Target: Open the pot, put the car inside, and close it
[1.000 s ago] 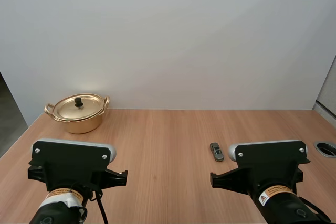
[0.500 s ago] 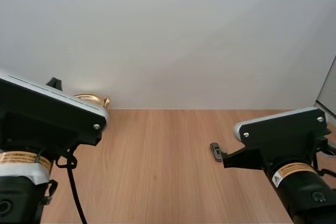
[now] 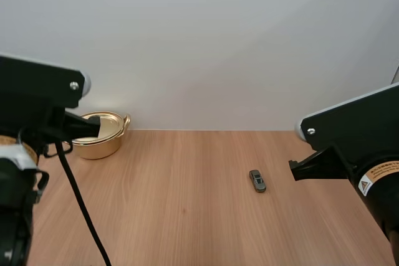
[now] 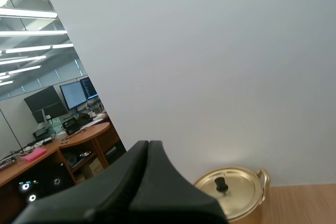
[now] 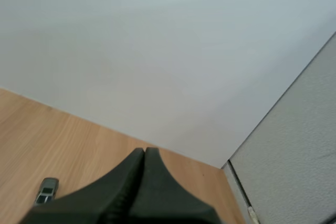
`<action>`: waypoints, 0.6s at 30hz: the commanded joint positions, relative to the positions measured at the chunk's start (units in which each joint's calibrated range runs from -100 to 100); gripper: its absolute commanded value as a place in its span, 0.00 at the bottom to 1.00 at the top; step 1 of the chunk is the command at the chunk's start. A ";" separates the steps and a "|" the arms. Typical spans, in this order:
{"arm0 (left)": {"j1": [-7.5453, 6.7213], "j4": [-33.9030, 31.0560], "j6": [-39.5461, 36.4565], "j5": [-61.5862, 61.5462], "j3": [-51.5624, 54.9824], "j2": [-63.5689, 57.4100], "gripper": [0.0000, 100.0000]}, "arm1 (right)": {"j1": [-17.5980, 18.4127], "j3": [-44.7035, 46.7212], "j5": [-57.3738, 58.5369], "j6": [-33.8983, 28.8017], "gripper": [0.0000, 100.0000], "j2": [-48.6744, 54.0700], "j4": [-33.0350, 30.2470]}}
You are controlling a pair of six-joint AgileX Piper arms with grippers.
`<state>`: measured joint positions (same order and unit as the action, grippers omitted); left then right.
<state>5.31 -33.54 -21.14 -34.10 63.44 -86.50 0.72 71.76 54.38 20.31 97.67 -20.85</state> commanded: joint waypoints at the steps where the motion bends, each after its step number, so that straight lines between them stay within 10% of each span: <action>1: 1.45 0.58 -2.89 0.87 -8.35 21.70 0.00 | -0.01 -0.03 8.87 10.33 0.00 -0.91 16.14; 12: 6.83 0.20 -2.89 0.10 -32.92 56.66 0.00 | -0.01 0.57 12.70 15.01 0.00 -1.25 20.53; 18: 7.22 1.57 -2.22 -2.49 -34.26 63.20 0.00 | -0.01 0.71 12.42 15.11 0.00 -1.25 20.85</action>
<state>12.52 -32.78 -23.67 -36.50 29.74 -51.88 0.72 72.42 66.76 35.46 96.48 0.00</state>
